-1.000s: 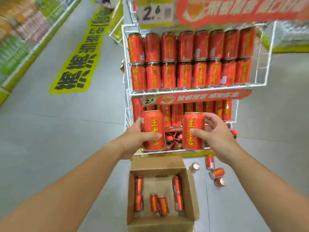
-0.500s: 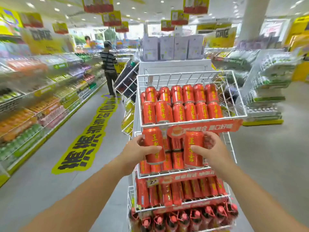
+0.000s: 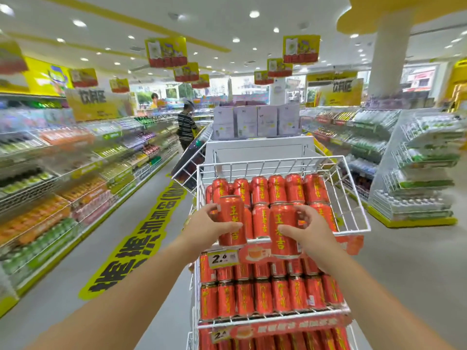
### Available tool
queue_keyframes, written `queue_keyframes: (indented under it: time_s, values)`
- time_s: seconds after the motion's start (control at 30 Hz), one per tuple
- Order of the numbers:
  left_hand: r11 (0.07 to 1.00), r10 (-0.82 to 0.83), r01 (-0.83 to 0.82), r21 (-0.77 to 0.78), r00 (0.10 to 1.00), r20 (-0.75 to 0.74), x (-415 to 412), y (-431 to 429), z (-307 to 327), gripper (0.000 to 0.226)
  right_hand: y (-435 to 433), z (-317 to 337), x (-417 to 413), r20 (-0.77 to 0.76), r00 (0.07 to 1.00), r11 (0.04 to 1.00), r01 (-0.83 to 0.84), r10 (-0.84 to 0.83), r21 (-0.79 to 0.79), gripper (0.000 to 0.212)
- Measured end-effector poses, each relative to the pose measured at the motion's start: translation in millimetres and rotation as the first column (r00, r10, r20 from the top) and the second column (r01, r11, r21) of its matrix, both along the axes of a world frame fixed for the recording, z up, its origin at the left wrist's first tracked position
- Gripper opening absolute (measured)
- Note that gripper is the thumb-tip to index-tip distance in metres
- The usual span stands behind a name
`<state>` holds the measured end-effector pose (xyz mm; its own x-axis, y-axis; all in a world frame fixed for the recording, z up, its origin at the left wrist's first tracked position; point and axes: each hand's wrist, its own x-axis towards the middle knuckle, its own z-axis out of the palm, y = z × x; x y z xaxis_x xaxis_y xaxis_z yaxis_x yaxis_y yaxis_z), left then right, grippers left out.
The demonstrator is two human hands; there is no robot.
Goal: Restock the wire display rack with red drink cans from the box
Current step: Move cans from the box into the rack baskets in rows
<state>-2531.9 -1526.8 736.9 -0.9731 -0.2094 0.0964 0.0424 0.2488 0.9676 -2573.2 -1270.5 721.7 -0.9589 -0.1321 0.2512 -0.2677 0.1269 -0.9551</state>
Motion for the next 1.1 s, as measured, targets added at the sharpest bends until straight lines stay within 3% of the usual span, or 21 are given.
queue_keyframes:
  time_s: [0.27,0.4,0.57,0.73,1.1]
  values:
    - [0.997,0.015,-0.018,-0.080,0.999,-0.043,-73.0,49.2,-4.2,0.094,18.7,-0.8,-95.7,0.040,0.996,0.997,-0.077,0.075,0.033,0.054]
    - [0.964,0.074,-0.081,-0.252,0.997,-0.037,-102.2,56.0,-9.3,0.078,15.2,-14.9,-135.2,0.057,0.993,0.990,-0.107,0.102,0.092,0.053]
    - [0.889,0.098,-0.081,-0.451,0.995,0.014,-125.5,56.1,-19.0,0.093,3.5,-35.0,-169.7,0.092,0.992,0.976,-0.106,0.090,0.192,0.072]
    - [0.705,0.113,-0.076,-0.705,0.994,0.006,-133.5,60.8,-25.4,0.091,-6.7,-49.8,-183.1,0.102,0.991,0.977,-0.102,0.084,0.188,0.072]
    - [0.346,0.149,-0.059,-0.936,0.989,-0.007,-151.5,39.6,-29.1,0.094,-8.5,-64.0,-184.0,0.092,0.991,0.971,-0.113,0.095,0.211,0.071]
